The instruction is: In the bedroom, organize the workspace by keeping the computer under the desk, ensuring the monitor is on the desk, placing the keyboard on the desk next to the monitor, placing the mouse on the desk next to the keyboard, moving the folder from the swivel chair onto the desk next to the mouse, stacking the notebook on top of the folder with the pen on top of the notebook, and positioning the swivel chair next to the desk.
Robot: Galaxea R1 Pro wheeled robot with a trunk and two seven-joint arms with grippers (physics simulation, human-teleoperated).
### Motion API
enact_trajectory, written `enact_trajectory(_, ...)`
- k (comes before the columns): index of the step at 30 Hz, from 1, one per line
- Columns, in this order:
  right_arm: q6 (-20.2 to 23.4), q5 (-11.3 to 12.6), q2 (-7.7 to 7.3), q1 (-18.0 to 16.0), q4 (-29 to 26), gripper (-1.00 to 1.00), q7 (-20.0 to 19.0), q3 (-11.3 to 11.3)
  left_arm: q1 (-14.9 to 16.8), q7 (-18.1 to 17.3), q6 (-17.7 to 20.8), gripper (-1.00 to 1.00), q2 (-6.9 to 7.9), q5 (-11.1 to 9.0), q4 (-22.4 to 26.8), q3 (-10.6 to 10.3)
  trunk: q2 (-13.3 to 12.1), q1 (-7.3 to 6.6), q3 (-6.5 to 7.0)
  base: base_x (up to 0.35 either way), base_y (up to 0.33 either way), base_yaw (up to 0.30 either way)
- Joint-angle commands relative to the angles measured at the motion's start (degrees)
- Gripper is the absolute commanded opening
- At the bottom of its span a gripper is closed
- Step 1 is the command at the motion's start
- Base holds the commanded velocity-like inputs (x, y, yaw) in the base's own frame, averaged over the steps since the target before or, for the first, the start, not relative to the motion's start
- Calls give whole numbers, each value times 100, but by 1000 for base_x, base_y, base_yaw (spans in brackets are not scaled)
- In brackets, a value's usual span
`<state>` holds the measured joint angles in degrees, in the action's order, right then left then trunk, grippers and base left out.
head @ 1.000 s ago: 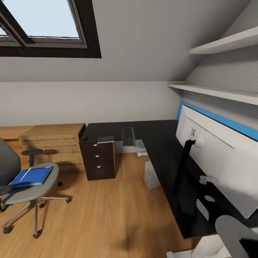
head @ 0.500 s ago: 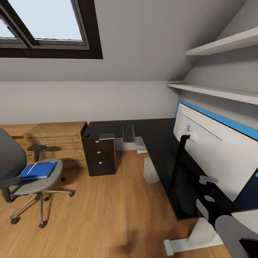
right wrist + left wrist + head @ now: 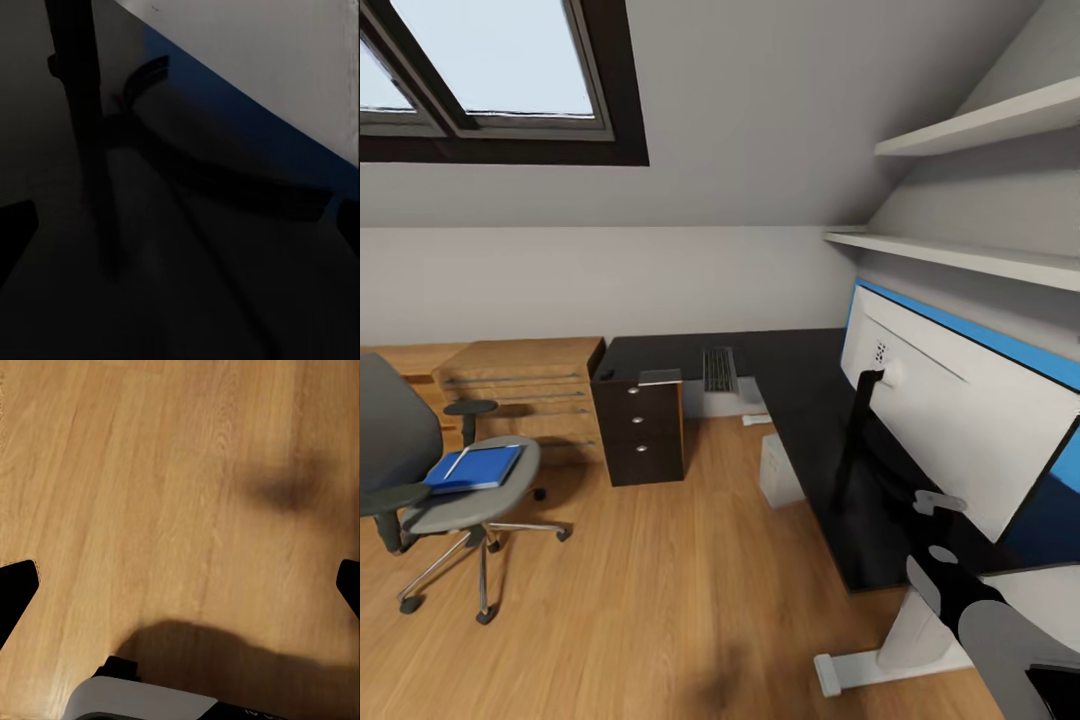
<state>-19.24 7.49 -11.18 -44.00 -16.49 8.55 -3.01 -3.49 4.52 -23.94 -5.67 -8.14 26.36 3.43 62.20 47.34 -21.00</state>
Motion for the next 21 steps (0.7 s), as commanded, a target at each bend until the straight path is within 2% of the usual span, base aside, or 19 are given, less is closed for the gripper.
enact_trajectory(1, -27, 60, 1, -4, 5, 100, -11, 19, -2, -4, -5, 100, -4, -21, 10, 9, 4, -2, -5, -226, 0, 0)
enact_trajectory(7, -27, 12, 5, -4, -11, 100, -91, 53, -2, -4, -5, 100, -4, -21, 10, 12, 4, -2, -5, -114, 0, 0)
enact_trajectory(21, 18, -69, 2, -4, -63, 100, -286, 64, -2, -4, -5, 100, -6, -21, 10, 1, 4, -2, -5, -11, 0, 0)
